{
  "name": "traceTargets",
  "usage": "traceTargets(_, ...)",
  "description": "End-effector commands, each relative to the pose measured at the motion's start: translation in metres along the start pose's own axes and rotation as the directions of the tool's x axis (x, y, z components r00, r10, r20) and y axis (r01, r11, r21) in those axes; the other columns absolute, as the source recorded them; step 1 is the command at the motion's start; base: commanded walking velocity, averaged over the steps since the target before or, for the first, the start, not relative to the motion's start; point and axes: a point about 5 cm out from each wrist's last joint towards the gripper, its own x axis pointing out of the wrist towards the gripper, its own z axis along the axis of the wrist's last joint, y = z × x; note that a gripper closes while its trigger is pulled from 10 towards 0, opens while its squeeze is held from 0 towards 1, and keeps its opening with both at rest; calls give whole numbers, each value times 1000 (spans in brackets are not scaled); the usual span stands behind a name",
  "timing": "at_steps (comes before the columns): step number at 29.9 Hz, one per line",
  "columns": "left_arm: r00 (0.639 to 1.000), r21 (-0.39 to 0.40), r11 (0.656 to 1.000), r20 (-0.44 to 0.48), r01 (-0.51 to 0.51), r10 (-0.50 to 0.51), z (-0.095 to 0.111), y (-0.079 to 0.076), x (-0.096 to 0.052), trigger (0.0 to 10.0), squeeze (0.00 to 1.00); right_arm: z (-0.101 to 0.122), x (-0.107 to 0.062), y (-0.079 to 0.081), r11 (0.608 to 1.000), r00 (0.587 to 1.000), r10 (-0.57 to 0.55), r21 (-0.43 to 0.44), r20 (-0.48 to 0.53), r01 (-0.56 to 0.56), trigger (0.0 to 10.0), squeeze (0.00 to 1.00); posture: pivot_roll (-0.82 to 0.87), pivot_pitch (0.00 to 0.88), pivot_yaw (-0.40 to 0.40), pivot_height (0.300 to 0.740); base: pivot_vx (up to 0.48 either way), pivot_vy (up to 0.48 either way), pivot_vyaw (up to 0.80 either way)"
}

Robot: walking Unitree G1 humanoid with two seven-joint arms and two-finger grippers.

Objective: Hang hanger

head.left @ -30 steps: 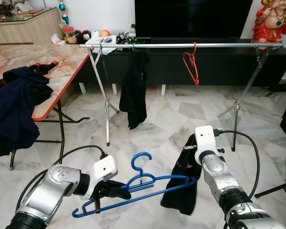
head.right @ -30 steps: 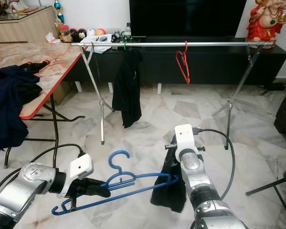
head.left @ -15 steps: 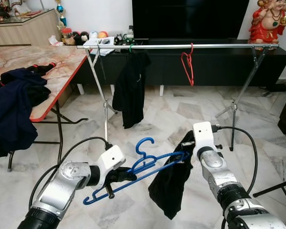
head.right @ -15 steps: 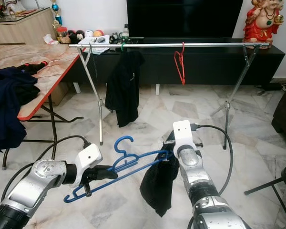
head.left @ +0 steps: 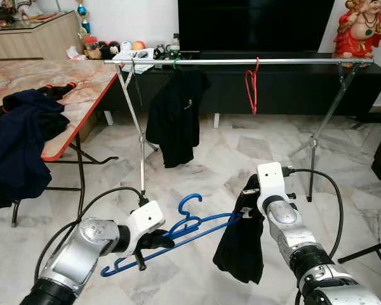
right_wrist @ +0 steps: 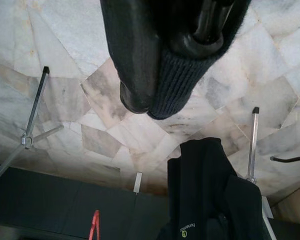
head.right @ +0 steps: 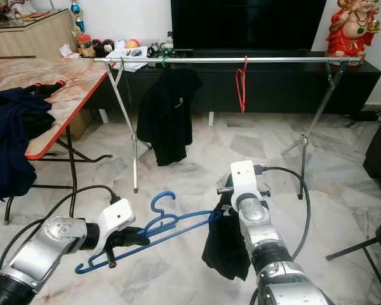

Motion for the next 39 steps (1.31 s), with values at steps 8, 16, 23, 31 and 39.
traceTargets(8,999,-28,1000,39,-2,3,5,1,-2,10000,0,14,2,5,999,999,19,32,41,-20,10000,0,63,12,16,740,0,0,0)
traceTargets(16,995,-55,998,92,-34,39,13,5,0,10000,0,14,2,8,999,999,29,35,33,-30,10000,0,69,12,14,740,0,0,0)
traceTargets(23,984,-114,989,140,-94,110,22,12,7,10000,0,19,1,17,985,996,84,148,42,-89,10000,0,68,18,16,740,0,0,0)
traceTargets(31,977,-142,981,149,-130,151,26,17,10,10000,0,23,-4,24,973,991,124,188,58,-133,10000,0,62,21,22,740,0,0,0)
traceTargets(39,975,-152,971,96,-184,200,18,22,10,10000,0,25,-17,19,967,997,46,246,64,-60,10000,0,56,20,28,740,0,0,0)
